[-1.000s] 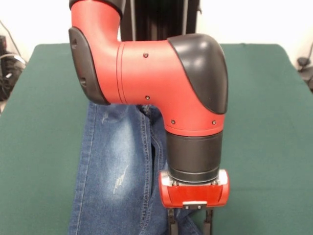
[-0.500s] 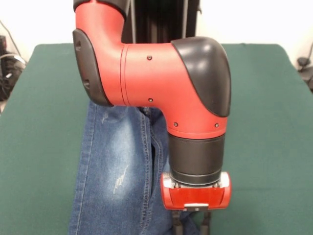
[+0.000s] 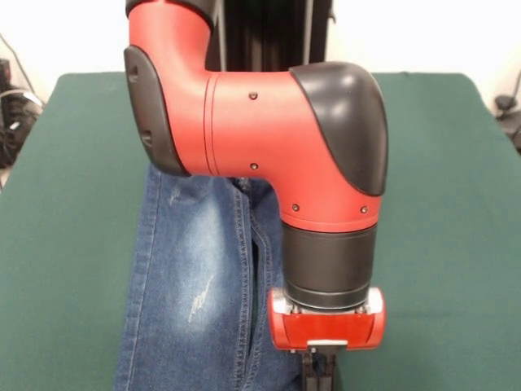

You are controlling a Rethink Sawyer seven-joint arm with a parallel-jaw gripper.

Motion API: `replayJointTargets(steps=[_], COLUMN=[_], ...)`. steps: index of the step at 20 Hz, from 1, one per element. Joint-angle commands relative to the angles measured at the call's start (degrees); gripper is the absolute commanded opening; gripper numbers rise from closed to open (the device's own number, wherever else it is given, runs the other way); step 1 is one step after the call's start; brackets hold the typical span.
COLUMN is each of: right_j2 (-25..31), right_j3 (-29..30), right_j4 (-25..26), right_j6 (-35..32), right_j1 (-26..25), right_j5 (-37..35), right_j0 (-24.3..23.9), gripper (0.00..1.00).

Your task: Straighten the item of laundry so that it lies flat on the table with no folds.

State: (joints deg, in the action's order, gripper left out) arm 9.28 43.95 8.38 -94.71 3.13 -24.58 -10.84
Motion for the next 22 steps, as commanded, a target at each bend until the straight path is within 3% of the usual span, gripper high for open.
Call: replayJointTargets(steps=[1, 12, 22], right_j2=[1.7, 6.7, 6.6], right_j3=[1.6, -2.5, -2.3], right_j4=[-2.4, -2.6, -6.7], right_j6=[-10.5, -8.0, -10.5], right_j1=[-2.5, -4.6, -5.0], right_j5=[-1.9, 4.7, 3.8], right_j0=[3.3, 3.2, 4.1], gripper=[0.0, 0.0, 0.0])
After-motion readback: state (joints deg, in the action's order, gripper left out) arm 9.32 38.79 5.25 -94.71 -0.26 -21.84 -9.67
